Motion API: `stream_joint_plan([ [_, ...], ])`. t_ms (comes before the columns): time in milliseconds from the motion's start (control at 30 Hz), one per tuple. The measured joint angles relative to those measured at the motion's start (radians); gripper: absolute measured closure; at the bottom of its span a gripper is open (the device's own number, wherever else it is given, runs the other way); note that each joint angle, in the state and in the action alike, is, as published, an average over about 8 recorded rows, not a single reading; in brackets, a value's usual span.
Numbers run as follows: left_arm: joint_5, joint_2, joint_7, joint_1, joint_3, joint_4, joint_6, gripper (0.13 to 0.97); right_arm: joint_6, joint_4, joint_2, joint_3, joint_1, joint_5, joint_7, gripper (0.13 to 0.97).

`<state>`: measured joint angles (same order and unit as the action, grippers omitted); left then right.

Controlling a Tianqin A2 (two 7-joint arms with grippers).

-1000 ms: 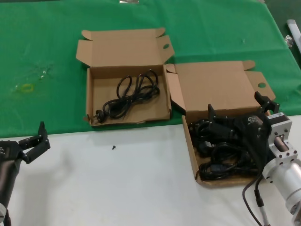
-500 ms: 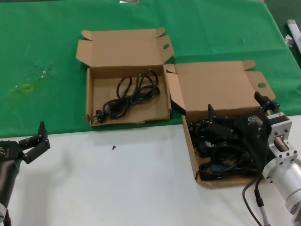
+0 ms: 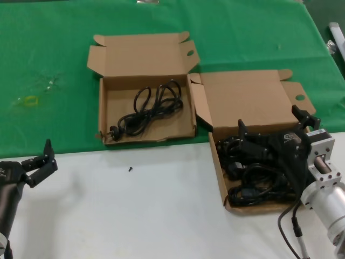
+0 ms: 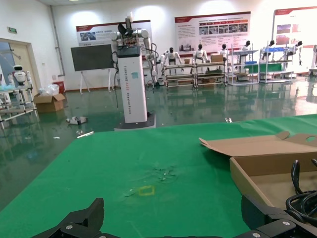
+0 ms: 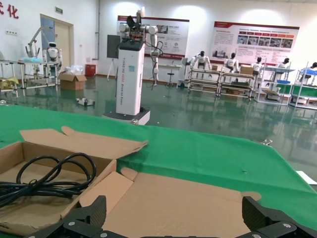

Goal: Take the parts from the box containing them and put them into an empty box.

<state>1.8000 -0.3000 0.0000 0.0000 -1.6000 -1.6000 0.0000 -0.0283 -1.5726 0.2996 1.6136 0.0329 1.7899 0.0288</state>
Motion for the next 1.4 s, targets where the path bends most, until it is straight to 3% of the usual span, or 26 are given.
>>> stream_joint_plan([
  [1400, 0.0, 0.0, 0.0, 0.0, 0.0, 0.0, 0.0, 0.132, 0.0, 0.0, 0.0, 0.0, 0.0, 0.0, 0.0, 0.129],
])
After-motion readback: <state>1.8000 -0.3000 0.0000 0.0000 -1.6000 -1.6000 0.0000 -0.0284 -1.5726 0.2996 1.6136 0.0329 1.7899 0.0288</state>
